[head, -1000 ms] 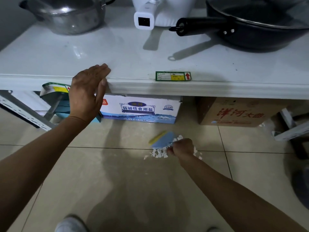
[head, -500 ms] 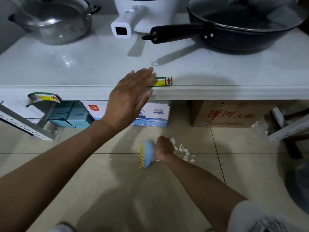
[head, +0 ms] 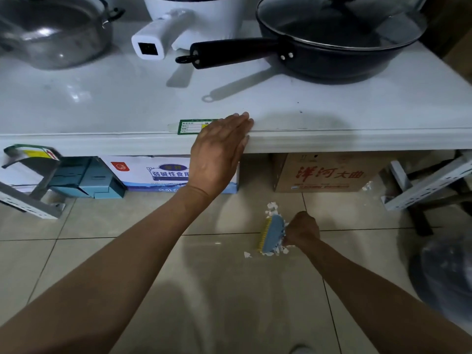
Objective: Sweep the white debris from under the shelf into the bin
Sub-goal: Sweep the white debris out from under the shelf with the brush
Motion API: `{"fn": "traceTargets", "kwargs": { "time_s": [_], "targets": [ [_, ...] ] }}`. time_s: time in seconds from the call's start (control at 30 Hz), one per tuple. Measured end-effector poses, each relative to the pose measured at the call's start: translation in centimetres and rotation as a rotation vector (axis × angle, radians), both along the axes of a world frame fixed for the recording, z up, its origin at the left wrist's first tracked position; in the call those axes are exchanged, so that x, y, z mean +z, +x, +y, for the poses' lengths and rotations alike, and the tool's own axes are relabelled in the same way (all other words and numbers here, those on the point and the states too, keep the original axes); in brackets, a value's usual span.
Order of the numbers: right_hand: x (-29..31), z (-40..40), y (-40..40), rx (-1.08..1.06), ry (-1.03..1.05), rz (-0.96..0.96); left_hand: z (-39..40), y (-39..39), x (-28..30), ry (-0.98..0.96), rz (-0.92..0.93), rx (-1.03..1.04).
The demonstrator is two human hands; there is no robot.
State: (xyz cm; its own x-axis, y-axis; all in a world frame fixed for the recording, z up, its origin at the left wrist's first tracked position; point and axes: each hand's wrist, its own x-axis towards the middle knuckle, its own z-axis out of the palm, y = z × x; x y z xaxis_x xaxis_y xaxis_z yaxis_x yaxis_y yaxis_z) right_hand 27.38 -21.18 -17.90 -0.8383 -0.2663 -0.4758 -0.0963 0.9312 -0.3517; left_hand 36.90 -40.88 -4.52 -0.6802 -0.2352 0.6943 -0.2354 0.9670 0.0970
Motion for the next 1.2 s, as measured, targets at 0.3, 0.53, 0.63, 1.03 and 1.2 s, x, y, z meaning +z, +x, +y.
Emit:
{"fn": "traceTargets", "kwargs": {
  "time_s": [0.3,0.53,0.63,1.03,1.2],
  "targets": [
    [-0.5,-4.6,0.6,-0.092,-0.217,-0.028,0.1,-0.3,-0.6,-0.038,0.085,-0.001],
    [-0.6,-2.1,-3.0,-0.169,-0.138,0.024,0.4,-0.6,-0.9,-0.058,0.125,0.019],
    [-0.2,1.1,-4.9,-0.244,-0.130,0.008,0.4,-0.6,-0.9,-0.061,0.130,0.022],
    [-0.3,2.4,-1.1,-0.134,-0.189,-0.172,0.5,-0.5,-1.0,-0.056,0.121,0.017],
    [-2.1,0.1,3.4,0.179,-0.193,-0.169,0.3,-0.5,-0.9,-0.051,0.107,0.016]
  ]
}}
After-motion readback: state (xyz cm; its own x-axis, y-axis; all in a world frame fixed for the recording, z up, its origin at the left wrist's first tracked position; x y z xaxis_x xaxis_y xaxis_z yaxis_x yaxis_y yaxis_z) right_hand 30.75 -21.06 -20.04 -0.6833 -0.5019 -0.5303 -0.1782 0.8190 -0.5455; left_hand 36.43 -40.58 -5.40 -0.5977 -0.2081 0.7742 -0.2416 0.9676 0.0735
